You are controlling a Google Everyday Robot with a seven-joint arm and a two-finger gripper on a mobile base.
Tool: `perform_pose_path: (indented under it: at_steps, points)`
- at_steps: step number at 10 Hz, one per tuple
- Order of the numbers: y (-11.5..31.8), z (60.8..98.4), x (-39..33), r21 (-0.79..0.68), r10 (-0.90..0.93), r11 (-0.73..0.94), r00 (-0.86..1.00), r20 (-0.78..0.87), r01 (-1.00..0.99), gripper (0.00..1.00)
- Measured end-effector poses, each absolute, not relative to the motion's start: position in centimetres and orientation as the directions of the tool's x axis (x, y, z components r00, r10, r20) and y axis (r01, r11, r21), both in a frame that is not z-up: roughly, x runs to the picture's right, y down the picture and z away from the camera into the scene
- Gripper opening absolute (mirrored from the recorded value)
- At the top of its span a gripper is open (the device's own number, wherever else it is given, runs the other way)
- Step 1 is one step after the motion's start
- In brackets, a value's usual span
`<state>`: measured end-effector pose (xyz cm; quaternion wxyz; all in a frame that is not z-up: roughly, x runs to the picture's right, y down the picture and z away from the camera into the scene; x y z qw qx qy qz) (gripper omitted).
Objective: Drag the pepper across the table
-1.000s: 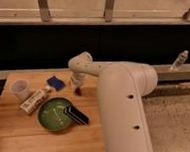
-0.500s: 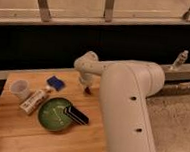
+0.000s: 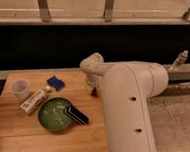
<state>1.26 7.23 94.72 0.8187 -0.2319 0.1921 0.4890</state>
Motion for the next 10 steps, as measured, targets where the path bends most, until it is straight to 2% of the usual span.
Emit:
perform_pose_path:
  at_steps: [2, 6, 10]
  points:
    - [7.3, 94.7, 1.3, -0.191, 0.712, 0.414, 0.447, -0.542, -0.890, 0.00]
    - [7.0, 92.8, 6.8, -0.068, 0.789, 0.298, 0.286, -0.544, -0.952, 0.00]
    - [6.8, 88.6, 15.2, -0.013, 0.896, 0.049, 0.050, -0.441, -0.999, 0.00]
